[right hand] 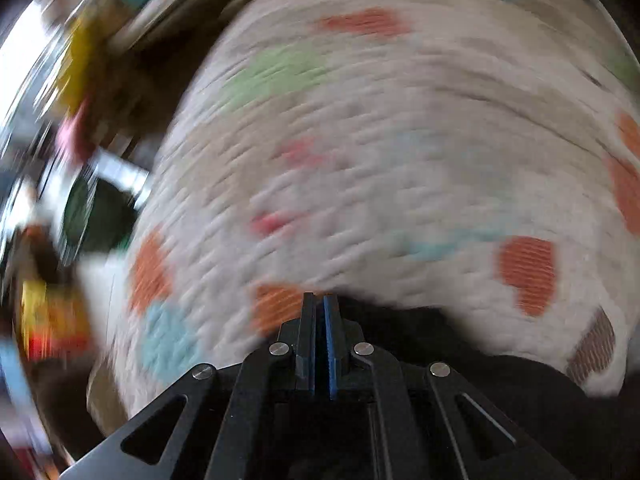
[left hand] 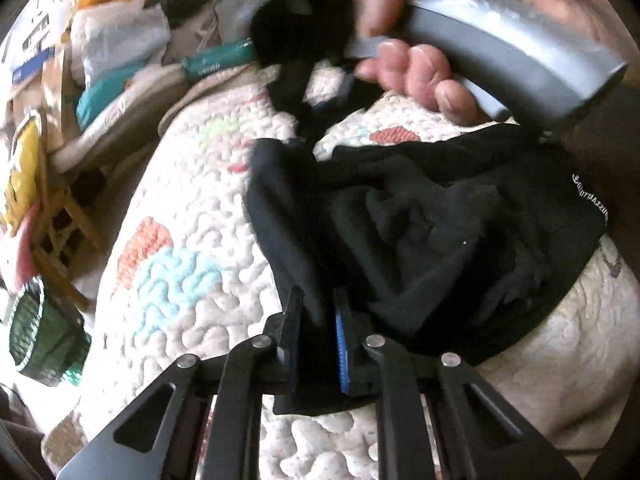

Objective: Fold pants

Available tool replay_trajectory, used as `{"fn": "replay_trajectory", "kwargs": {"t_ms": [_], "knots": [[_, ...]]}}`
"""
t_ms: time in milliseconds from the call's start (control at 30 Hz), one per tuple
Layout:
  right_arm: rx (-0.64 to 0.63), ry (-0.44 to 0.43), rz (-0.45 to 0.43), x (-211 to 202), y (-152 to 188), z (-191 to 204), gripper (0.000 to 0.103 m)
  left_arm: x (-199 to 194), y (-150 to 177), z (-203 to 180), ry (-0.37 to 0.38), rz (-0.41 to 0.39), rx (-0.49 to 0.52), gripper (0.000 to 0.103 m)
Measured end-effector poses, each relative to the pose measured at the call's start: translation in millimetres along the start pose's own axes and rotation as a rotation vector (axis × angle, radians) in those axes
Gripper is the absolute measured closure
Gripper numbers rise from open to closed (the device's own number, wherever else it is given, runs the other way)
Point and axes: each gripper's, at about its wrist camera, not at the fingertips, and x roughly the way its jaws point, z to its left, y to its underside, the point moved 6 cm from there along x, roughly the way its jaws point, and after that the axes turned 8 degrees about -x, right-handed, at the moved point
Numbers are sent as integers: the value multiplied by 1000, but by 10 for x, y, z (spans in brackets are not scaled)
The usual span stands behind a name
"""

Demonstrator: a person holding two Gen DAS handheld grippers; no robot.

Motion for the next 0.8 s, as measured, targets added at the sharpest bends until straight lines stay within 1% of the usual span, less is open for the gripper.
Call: {"fn": "replay_trajectory", "kwargs": {"t_ms": [33, 67, 133, 167, 233, 267, 300, 333, 367, 400, 433, 467, 500, 533, 567, 633, 700, 733, 800], "knots": [[52, 42, -23, -47, -20, -185, 100, -6, 7, 2, 0, 3, 3, 90], [71, 73, -40, -100, -28, -291, 98, -16, 15, 4, 2, 7, 2, 90], [44, 96, -72, -240, 10, -353, 98, -32, 31, 34, 19, 28, -12, 88], [25, 97, -83, -313, 57, -328, 97, -31, 41, 53, 28, 41, -25, 88], [-2, 78, -129, -457, 128, -270, 96, -42, 60, 92, 55, 58, -68, 82], [-18, 60, -151, -518, 127, -192, 96, -54, 66, 108, 73, 63, -94, 78], [-60, 25, -173, -590, 165, -85, 95, -63, 71, 115, 88, 64, -114, 76], [-88, 12, -174, -547, 117, 86, 89, -72, 72, 132, 104, 63, -137, 73], [-142, -9, -163, -560, 127, 224, 76, -76, 75, 140, 113, 61, -148, 70], [-179, -20, -152, -501, 88, 400, 67, -78, 77, 145, 118, 58, -155, 69], [-232, -28, -141, -482, 75, 532, 50, -81, 82, 151, 121, 55, -159, 67], [-275, -22, -127, -463, 85, 639, 39, -87, 85, 160, 126, 52, -164, 66], [-324, -6, -96, -395, 72, 739, 38, -96, 89, 161, 134, 49, -172, 65], [-362, 13, -39, -313, 120, 823, 38, -106, 90, 174, 146, 49, -185, 65], [-373, 24, -5, -258, 144, 859, 38, -117, 89, 193, 156, 51, -201, 64], [-395, 78, 81, -97, 191, 890, 38, -161, 75, 252, 184, 48, -251, 62], [-417, 124, 111, -20, 209, 911, 38, -223, 44, 334, 213, 35, -308, 59], [-415, 130, 117, -17, 220, 914, 38, -266, 16, 380, 225, 19, -337, 57], [-391, 126, 130, -19, 236, 893, 38, -316, -32, 437, 233, -13, -369, 49]]}}
